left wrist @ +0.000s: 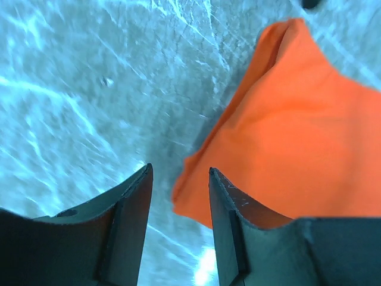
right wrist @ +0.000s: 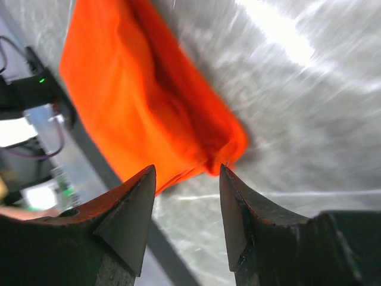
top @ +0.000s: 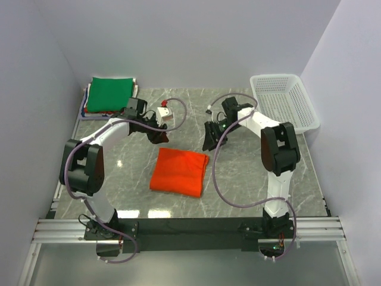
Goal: Fold and stack the t-shirts
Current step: Fold the tshirt
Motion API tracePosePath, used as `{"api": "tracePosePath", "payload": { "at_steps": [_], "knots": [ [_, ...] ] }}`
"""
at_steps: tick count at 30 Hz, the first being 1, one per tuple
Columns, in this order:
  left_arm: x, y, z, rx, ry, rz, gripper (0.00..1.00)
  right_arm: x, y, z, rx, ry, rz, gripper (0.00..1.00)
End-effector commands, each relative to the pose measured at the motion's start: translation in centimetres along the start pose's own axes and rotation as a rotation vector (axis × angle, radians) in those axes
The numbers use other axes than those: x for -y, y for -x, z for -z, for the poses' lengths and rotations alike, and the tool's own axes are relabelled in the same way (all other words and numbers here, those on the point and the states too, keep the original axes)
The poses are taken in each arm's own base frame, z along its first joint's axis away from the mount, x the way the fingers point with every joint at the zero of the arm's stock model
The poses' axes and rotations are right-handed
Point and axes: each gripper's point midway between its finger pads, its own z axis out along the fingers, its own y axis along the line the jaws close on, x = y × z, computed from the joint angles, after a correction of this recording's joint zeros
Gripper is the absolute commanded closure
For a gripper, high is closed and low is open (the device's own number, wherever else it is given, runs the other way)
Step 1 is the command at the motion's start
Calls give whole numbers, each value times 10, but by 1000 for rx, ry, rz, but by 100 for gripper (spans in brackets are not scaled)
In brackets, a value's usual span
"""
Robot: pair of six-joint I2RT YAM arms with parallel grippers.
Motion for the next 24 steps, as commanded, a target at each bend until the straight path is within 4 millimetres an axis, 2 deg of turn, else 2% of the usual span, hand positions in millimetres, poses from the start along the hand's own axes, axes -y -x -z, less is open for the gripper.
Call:
{"api": "tracePosePath", "payload": {
  "at_steps": [1, 5, 10, 14, 16, 17, 19, 20, 24],
  "knots": [
    [14, 5, 8, 51, -32, 169, 52, -22, -9, 1, 18, 74, -53, 46],
    [13, -6, 9, 63, -36, 306, 52, -13, -24, -9, -13, 40, -92, 43],
    [14, -10, 11, 76, -30, 341, 51, -3, -27, -25, -62, 63, -135, 41],
    [21, -19, 11, 69, -41, 394, 51, -10, -9, -36, -44, 163, -125, 41],
    [20, -23, 11, 80, -45, 424, 51, -6, -5, -44, -54, 186, -145, 41],
    [21, -25, 9, 81, -47, 456, 51, -12, 7, -43, -38, 216, -122, 43],
    [18, -29, 8, 81, -36, 485, 52, -9, 14, -48, -43, 228, -126, 44],
    [12, -29, 9, 92, -22, 508, 52, -12, 23, -46, -32, 234, -103, 45],
    [0, -29, 15, 122, 7, 562, 52, -15, 38, -43, -22, 243, -75, 48]
  ]
}}
